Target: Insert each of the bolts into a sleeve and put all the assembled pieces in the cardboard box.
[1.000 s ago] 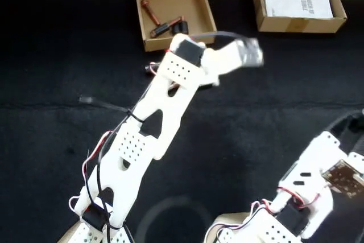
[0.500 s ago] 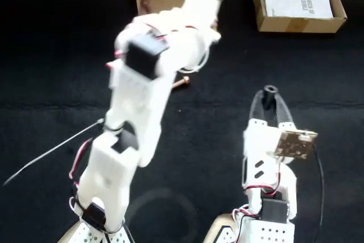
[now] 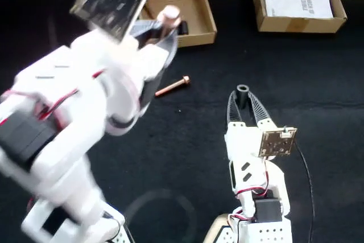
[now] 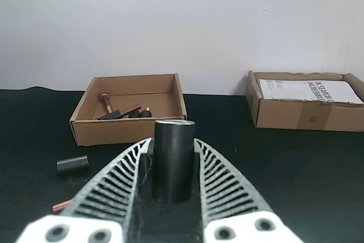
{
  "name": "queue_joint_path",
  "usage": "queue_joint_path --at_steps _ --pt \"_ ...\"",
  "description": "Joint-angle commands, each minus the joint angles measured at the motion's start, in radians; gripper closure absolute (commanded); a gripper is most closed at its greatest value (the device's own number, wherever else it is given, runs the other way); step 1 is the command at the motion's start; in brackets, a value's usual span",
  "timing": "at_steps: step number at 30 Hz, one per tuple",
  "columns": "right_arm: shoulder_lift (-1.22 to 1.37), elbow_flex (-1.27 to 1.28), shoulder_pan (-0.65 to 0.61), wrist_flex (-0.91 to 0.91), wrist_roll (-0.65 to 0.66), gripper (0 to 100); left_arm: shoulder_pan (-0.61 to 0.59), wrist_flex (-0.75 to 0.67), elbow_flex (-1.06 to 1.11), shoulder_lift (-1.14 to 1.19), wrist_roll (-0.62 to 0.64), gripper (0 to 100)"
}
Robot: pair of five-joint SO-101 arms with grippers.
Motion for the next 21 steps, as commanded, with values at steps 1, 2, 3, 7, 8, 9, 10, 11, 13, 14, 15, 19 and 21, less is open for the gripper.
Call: queue_joint_path --at_steps 1,2,3,7,8,9,10,11,13,14,15,19,21 --pt "-0.008 -0.012 -0.010 -0.001 -0.006 99.1 0.012 -0.037 0.343 -0.237 0.006 99" --pt "-0.008 -0.012 -0.010 -0.001 -0.006 99.1 0.005 -0.066 0.417 -0.278 0.003 99" --pt "-0.008 -0.012 -0.012 -0.002 -0.006 99.1 0.005 -0.094 0.486 -0.312 0.002 99" --pt "-0.008 -0.005 -0.018 -0.004 -0.006 99.1 0.005 -0.212 0.746 -0.412 0.002 99" --pt "-0.008 -0.004 -0.027 -0.004 -0.006 99.1 0.005 -0.255 0.811 -0.426 0.002 99" --pt "-0.008 -0.002 -0.035 -0.002 -0.006 99.1 0.005 -0.302 0.874 -0.437 0.003 99" --pt "-0.008 -0.002 -0.039 -0.001 -0.006 99.1 0.005 -0.359 0.938 -0.446 0.003 99" --pt "-0.008 -0.002 -0.045 -0.001 -0.006 99.1 0.007 -0.416 1.000 -0.450 0.003 99" --pt "-0.008 -0.002 -0.054 -0.002 -0.006 99.1 0.012 -0.548 1.110 -0.455 0.005 99" --pt "-0.008 -0.002 -0.059 -0.002 -0.006 99.1 0.013 -0.617 1.153 -0.455 0.006 99" --pt "-0.008 -0.002 -0.062 -0.004 -0.006 99.1 0.013 -0.692 1.196 -0.455 0.006 99" --pt "-0.008 -0.002 -0.064 -0.004 -0.006 99.1 0.015 -0.984 1.316 -0.452 0.006 99" --pt "-0.008 -0.001 -0.064 -0.004 -0.006 99.1 0.024 -1.114 1.359 -0.450 0.008 99"
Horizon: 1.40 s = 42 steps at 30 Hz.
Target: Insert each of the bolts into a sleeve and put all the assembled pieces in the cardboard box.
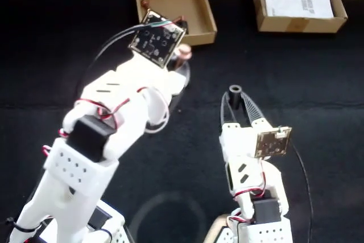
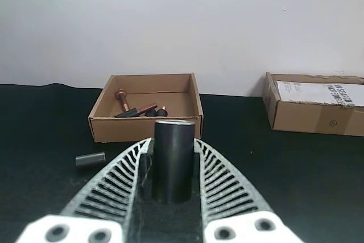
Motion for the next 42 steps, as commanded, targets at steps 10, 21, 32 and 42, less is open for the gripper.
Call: queue_joint_path --at_steps 10,21,32,42 --pt "-0.008 0.016 -0.007 -0.005 -0.006 99.1 0.236 -0.652 0.248 0.041 0.008 99" --pt "-0.008 0.008 -0.007 -0.005 -0.068 99.1 0.223 -0.703 0.254 0.166 0.118 99" --pt "-0.008 0.008 -0.007 -0.005 -0.068 99.1 0.219 -0.735 0.255 0.228 0.120 99" --pt "-0.010 0.007 -0.007 -0.005 -0.060 99.1 0.222 -0.583 0.334 0.220 0.121 99"
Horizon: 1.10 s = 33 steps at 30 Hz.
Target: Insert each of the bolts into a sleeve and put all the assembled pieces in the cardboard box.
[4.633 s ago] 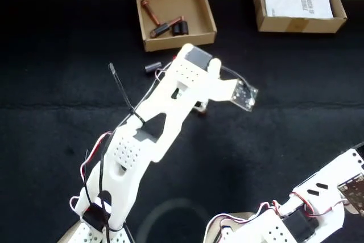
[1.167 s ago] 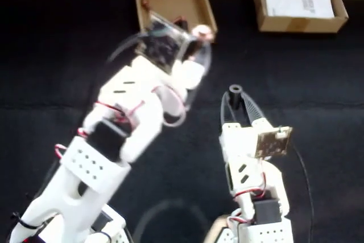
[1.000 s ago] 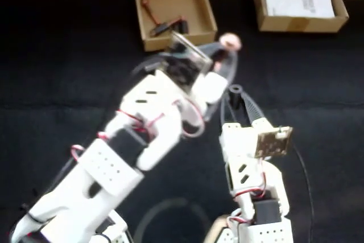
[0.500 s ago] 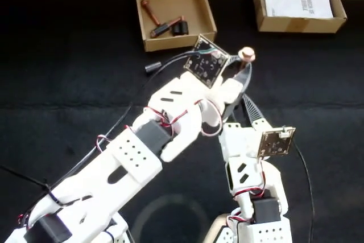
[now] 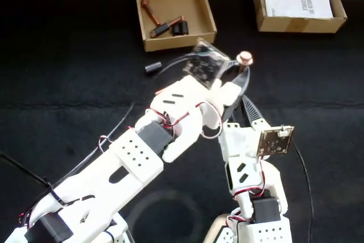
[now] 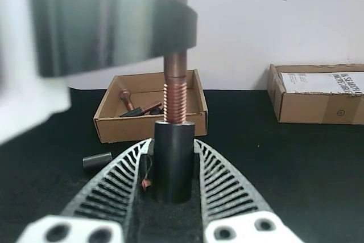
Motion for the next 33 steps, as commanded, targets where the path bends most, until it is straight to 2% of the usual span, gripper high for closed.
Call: queue_joint_path --at_steps 1,12,14,17,21,28,33 --pt "-0.012 0.005 -0.005 -0.007 -0.003 99.1 -0.005 0.098 0.027 -0.008 0.003 99" --pt "-0.012 0.005 -0.004 -0.007 0.008 99.1 -0.007 0.115 0.113 -0.005 0.003 99" --pt "-0.012 0.005 -0.004 -0.007 0.038 99.1 -0.008 0.143 0.108 -0.008 0.003 96" --pt "-0.012 0.005 -0.004 -0.008 0.052 99.1 -0.012 0.279 0.076 -0.010 0.003 84" --pt "-0.012 0.005 0.001 -0.008 0.052 99.1 -0.012 0.569 -0.035 -0.012 0.003 72" --pt "-0.010 0.007 0.010 -0.008 0.051 99.1 0.045 1.023 -0.308 -0.180 0.002 71" --pt "-0.008 0.007 0.058 -0.102 0.052 99.1 0.059 1.175 -0.415 -0.380 -0.002 71"
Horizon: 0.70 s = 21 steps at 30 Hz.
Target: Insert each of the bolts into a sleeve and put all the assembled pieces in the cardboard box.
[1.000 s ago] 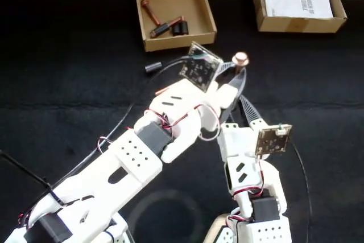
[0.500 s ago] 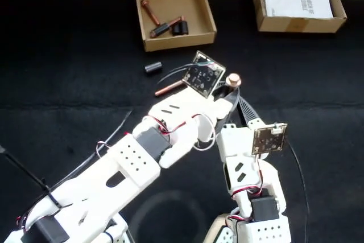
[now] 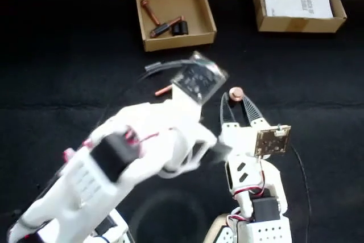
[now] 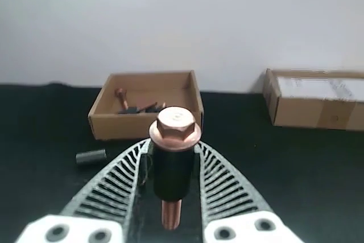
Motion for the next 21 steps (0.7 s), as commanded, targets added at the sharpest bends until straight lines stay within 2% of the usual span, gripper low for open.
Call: queue_joint_path --at_steps 1,5,9,14,18,21 --pt "-0.010 0.004 0.051 -0.101 0.018 99.1 0.010 0.089 -0.077 -0.151 0.002 71" --pt "-0.007 -0.035 0.058 -0.199 0.130 99.1 -0.065 0.152 -0.038 -0.297 0.000 85" --pt "0.053 -0.099 0.042 -0.259 0.250 99.1 -0.236 0.189 0.113 -0.426 0.000 100" --pt "0.328 -0.246 0.035 -0.390 0.305 99.1 -0.483 0.123 0.375 -0.590 0.003 97" --pt "0.615 -0.429 0.002 -0.473 0.305 99.1 -0.647 -0.035 0.642 -0.723 0.002 97" --pt "0.835 -0.591 -0.027 -0.487 0.304 99.1 -0.719 -0.198 0.858 -0.828 0.003 97"
